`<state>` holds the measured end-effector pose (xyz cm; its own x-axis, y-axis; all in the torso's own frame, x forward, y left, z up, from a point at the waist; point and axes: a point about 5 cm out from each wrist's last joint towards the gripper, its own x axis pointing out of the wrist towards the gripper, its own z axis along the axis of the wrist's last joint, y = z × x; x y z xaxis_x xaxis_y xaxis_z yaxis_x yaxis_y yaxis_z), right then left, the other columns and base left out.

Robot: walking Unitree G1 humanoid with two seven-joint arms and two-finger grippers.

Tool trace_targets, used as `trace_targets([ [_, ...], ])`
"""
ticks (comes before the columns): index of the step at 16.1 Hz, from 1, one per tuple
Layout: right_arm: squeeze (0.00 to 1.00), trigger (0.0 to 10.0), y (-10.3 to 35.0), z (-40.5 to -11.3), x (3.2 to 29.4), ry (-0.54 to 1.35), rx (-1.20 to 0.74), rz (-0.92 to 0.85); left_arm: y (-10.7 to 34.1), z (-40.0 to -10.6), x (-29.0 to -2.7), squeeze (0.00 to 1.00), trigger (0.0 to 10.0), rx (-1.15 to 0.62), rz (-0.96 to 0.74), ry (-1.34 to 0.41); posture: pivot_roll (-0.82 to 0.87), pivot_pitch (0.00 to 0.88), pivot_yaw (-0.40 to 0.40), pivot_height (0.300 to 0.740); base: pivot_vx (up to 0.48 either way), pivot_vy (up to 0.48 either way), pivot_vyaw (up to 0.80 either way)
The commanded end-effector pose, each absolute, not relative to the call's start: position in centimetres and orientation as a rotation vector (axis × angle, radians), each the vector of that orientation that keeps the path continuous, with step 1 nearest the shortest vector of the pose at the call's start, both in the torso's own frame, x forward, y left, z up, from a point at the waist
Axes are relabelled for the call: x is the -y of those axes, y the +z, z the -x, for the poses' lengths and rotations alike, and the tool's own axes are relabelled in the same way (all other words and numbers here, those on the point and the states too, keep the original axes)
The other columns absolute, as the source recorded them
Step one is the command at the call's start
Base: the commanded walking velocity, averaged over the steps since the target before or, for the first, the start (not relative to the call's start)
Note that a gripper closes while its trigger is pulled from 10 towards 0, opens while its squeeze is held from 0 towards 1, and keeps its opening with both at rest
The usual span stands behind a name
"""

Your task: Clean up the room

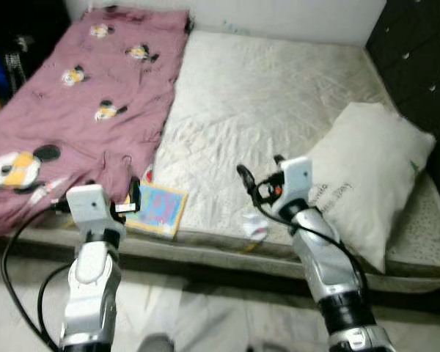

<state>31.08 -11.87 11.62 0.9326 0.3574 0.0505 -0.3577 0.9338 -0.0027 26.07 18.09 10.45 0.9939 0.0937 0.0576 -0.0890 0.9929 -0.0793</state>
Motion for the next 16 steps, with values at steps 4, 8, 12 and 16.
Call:
trace_targets([
  [4,0.00,10.0,10.98,-31.00,13.49,0.308,0.023,0.004,10.22,-26.15,-17.08,0.00,10.0,0.047,0.082,0.059,-0.01,0.054,-0.036,0.740,0.000,0.000,0.00],
  [8,0.00,10.0,10.80,-31.16,13.68,0.295,0.004,-0.007,10.35,-26.06,-16.79,0.00,10.0,0.061,0.097,0.029,-0.01,0.054,-0.037,0.740,0.149,0.000,-0.20],
  [12,0.00,10.0,10.88,-31.25,13.65,0.297,0.008,-0.007,10.27,-26.07,-16.82,0.00,10.0,0.058,0.104,0.031,-0.01,0.051,-0.040,0.740,0.265,0.000,-0.53],
  [16,0.00,10.0,10.93,-31.30,13.63,0.305,0.014,0.003,10.16,-26.04,-16.89,0.00,10.0,0.051,0.098,0.044,-0.01,0.049,-0.043,0.740,0.063,0.000,0.00],
])
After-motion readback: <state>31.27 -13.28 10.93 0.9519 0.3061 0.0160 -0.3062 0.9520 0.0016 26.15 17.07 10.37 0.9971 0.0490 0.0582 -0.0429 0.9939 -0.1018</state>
